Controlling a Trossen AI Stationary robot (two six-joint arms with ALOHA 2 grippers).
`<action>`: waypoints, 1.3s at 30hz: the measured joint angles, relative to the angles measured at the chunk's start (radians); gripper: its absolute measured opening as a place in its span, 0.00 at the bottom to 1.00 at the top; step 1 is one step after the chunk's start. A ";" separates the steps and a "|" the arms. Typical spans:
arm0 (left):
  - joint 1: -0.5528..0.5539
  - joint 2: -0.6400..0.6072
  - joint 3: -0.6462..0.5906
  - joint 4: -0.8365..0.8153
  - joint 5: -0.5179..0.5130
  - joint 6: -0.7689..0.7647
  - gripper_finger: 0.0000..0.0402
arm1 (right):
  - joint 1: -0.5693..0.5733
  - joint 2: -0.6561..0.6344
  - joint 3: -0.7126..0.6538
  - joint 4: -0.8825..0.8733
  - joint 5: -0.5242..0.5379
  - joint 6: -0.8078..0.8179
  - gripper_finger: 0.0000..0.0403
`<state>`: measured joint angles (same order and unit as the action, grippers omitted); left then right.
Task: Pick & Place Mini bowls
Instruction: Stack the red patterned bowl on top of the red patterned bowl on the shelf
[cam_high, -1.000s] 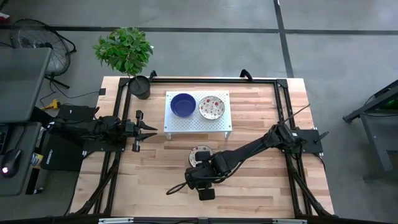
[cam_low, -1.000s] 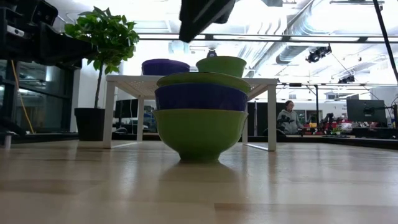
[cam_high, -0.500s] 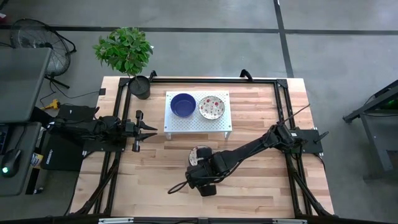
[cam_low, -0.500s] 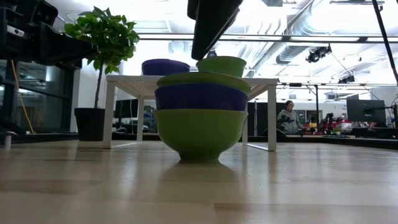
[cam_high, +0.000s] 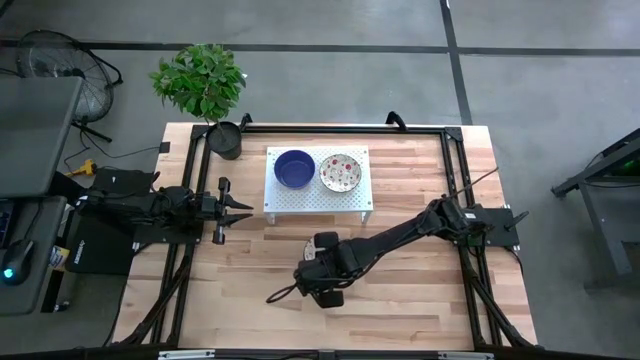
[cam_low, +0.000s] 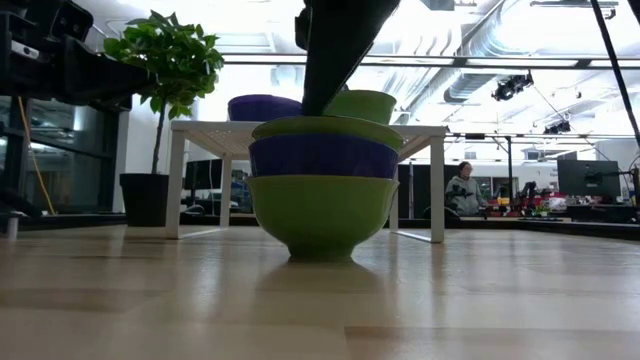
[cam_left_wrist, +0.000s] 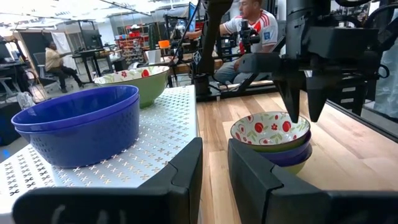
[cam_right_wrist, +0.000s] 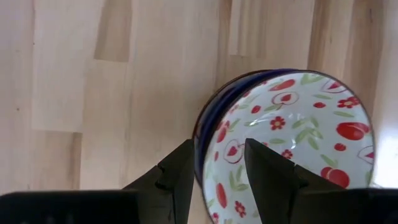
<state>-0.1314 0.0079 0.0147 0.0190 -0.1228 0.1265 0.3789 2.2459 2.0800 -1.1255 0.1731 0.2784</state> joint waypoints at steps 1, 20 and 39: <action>0.000 0.000 0.000 0.000 0.000 0.000 0.18 | -0.002 0.000 0.000 0.000 0.000 -0.004 0.32; 0.000 0.000 0.000 0.000 0.000 0.000 0.18 | -0.013 0.029 0.000 0.038 -0.026 -0.017 0.28; 0.000 0.000 0.000 0.000 0.000 0.000 0.18 | -0.021 0.027 0.000 0.035 -0.041 -0.018 0.03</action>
<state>-0.1314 0.0082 0.0147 0.0190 -0.1230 0.1265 0.3580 2.2731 2.0800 -1.0903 0.1325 0.2607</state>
